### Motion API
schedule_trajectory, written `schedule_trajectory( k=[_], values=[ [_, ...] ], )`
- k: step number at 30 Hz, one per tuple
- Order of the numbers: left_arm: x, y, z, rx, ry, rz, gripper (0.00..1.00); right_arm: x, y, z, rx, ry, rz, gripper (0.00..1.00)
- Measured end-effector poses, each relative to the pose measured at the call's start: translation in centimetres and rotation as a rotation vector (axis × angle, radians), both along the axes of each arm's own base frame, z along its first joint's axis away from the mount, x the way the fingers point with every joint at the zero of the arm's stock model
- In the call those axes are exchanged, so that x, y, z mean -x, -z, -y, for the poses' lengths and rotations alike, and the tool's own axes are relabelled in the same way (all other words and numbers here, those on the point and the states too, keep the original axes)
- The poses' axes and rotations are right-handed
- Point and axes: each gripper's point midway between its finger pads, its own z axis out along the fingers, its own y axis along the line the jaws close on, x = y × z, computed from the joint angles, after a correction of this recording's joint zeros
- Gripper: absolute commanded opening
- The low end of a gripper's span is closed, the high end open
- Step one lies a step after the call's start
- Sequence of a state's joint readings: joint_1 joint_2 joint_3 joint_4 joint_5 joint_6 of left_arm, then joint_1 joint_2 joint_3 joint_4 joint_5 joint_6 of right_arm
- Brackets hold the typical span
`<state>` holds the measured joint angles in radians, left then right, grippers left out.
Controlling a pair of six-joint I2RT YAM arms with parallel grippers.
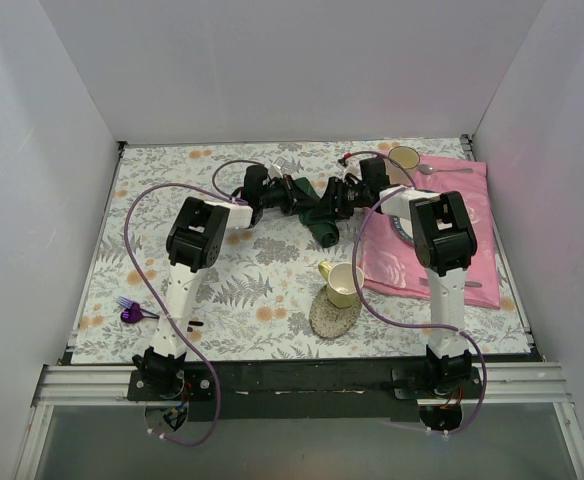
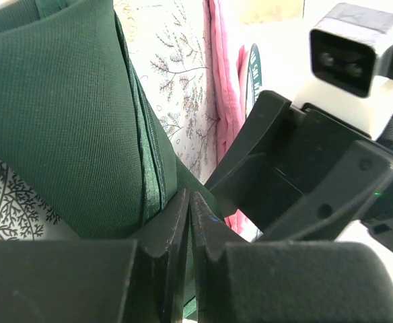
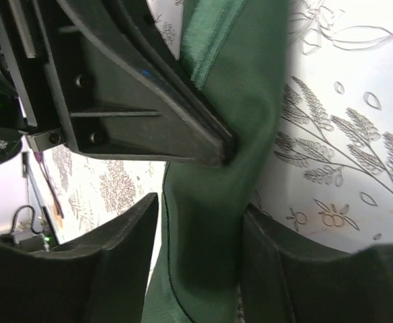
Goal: Fold the napkin, place the utensils inside, and roll it up
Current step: Roll the napkin with the utensil
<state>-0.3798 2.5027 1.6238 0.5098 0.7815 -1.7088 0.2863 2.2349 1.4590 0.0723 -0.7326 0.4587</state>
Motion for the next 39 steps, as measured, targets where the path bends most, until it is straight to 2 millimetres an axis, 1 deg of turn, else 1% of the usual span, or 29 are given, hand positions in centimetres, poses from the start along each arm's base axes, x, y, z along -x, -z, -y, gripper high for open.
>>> schedule_trajectory(
  k=[3,7,11,14,16,17,20,21,23,25,26,28,29,31,32,34,39],
  values=[
    [0.0,0.0,-0.1,0.0,0.001,0.003,0.05,0.1,-0.1,-0.2,0.043,-0.023,0.016,0.64],
    [0.0,0.0,-0.2,0.001,0.002,0.002,0.04,0.1,-0.4,-0.1,0.119,-0.035,0.049,0.67],
    [0.1,0.0,-0.3,0.001,0.003,0.004,0.04,-0.2,-0.3,1.4,0.239,-0.015,0.08,0.7],
    [0.1,0.0,-0.3,0.0,0.004,0.006,0.04,-0.4,-0.3,3.0,0.346,0.007,0.095,0.7],
    [0.1,0.0,-0.3,-0.001,0.006,0.007,0.04,-0.2,-0.2,4.0,0.4,0.012,0.096,0.69],
    [0.2,0.0,-0.3,0.0,0.007,0.008,0.04,0.0,-0.3,4.3,0.415,0.01,0.093,0.67],
    [0.2,0.0,-0.3,0.0,0.008,0.008,0.04,0.5,-1.1,4.5,0.429,-0.002,0.103,0.61],
    [0.2,0.0,-0.3,0.0,0.008,0.008,0.04,0.7,-1.4,4.6,0.429,-0.005,0.105,0.61],
    [0.2,0.0,-0.3,0.0,0.008,0.008,0.04,1.4,-2.3,4.4,0.426,-0.015,0.122,0.6],
    [0.2,0.0,-0.3,0.0,0.008,0.008,0.04,1.9,-3.1,4.1,0.421,-0.025,0.137,0.56],
    [0.2,0.0,-0.3,0.0,0.008,0.007,0.04,2.1,-3.5,3.9,0.415,-0.031,0.146,0.51],
    [0.2,0.1,-0.4,0.0,0.008,0.009,0.04,2.4,-4.4,3.4,0.396,-0.046,0.162,0.46],
    [0.2,0.1,-0.4,0.001,0.007,0.01,0.04,2.7,-4.7,3.0,0.385,-0.057,0.167,0.43],
    [0.2,0.1,-0.5,0.001,0.007,0.009,0.03,3.2,-4.9,2.3,0.363,-0.078,0.165,0.42],
    [0.2,0.1,-0.5,0.001,0.007,0.009,0.03,3.4,-4.9,2.1,0.359,-0.087,0.164,0.41],
    [0.2,0.0,-0.5,0.001,0.008,0.009,0.03,4.2,-4.1,1.8,0.349,-0.104,0.154,0.4],
    [0.2,0.1,-0.6,0.001,0.008,0.008,0.03,6.8,-1.0,2.3,0.369,-0.131,0.08,0.38]
  ],
)
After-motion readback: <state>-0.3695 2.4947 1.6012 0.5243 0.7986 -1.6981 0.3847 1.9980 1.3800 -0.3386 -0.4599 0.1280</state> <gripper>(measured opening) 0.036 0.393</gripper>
